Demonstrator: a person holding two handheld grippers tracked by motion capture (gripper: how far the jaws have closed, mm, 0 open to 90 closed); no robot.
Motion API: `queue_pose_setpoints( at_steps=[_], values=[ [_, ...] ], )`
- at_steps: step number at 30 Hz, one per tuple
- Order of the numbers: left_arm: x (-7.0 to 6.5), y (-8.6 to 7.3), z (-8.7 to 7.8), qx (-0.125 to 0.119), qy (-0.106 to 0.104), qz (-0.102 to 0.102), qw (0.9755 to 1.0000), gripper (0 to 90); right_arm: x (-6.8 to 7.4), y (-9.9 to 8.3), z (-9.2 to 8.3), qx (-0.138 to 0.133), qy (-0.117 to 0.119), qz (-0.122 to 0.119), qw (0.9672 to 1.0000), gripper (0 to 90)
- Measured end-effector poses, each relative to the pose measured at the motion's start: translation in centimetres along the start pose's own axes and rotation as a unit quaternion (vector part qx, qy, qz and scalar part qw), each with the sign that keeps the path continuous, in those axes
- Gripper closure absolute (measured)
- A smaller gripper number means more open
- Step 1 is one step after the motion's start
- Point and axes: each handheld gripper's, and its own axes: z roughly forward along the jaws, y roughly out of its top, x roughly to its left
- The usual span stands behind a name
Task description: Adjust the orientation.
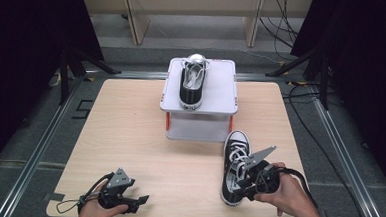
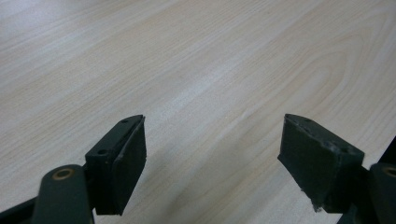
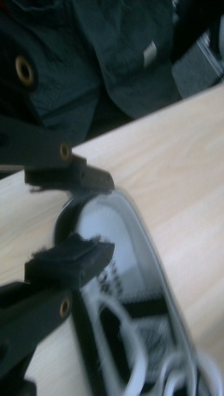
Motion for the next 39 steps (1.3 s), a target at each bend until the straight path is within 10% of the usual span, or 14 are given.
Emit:
queue_pose_setpoints(
  at_steps=[9,16,31,39],
  values=[
    [0.0,0.0,0.1,0.002,-0.001,0.002,1.0,22.4,-1.8,-0.1,-0.9,-0.041,-0.106,0.092,0.9892,45.8],
    [0.0,0.0,0.1,0.001,-0.001,0.001,1.0,22.4,-2.8,0.8,1.3,-0.015,-0.124,0.138,0.9825,44.0],
    [-0.1,0.0,0.0,0.001,-0.001,-0.001,1.0,22.4,-3.2,0.1,2.0,0.056,-0.127,0.078,0.9873,88.2],
    [-0.1,0.0,0.0,0.003,-0.001,0.003,1.0,22.4,-3.4,-0.6,1.5,0.049,-0.112,0.082,0.9891,86.0]
  ],
)
